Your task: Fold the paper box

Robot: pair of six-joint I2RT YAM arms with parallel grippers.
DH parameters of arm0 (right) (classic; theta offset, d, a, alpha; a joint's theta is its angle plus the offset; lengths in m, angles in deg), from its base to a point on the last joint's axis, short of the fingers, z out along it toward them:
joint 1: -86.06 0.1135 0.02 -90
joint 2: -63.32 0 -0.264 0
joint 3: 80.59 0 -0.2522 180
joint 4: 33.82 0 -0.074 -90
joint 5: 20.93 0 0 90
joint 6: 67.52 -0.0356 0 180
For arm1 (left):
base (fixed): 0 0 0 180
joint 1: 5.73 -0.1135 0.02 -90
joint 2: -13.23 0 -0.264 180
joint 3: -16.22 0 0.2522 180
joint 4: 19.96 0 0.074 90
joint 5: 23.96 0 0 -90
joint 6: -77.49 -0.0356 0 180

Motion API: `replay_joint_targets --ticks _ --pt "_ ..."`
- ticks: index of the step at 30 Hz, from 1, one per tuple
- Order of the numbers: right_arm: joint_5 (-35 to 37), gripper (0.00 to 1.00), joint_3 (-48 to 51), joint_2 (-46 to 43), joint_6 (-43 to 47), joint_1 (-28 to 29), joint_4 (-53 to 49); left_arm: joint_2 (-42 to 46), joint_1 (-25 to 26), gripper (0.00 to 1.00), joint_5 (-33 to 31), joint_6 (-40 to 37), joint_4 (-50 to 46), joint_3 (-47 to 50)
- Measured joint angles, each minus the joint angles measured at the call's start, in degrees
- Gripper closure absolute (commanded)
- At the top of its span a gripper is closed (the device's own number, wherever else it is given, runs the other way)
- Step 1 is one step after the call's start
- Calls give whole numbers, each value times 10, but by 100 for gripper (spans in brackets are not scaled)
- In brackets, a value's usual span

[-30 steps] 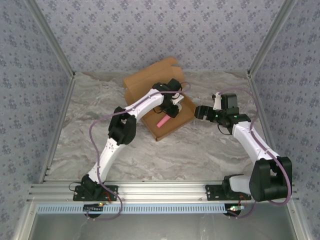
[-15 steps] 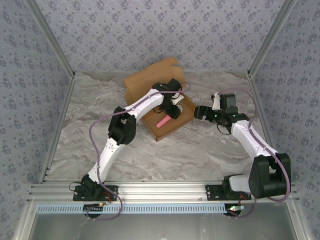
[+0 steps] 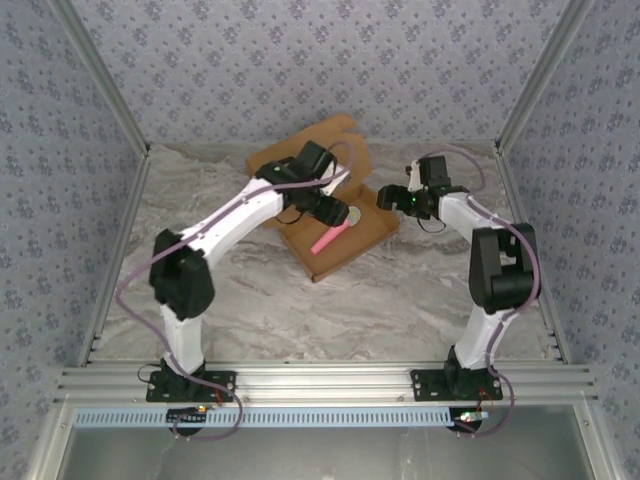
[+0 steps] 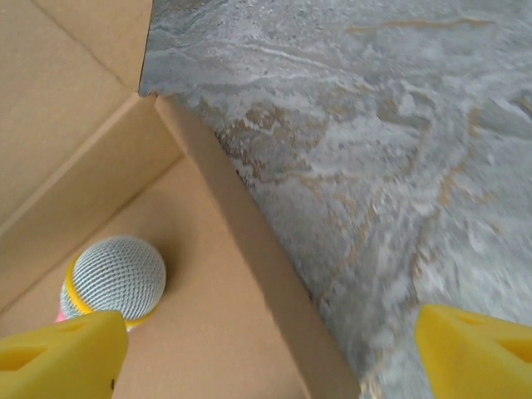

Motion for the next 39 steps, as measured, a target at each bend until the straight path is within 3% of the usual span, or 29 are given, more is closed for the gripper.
replay_joint_targets --ticks 4,11,23,31,39 --pt "-19 12 -21 38 9 8 -7 99 -17 36 4 34 67 148" --pt "-38 12 6 28 13 36 -11 234 -67 35 3 95 147 365" --pt "-33 9 152 -71 0 116 7 387 -176 30 -16 153 246 548" --pt "1 6 160 -124 4 97 11 385 -259 23 3 176 339 579" --pt "12 14 45 -84 40 22 52 253 -311 24 47 162 426 506"
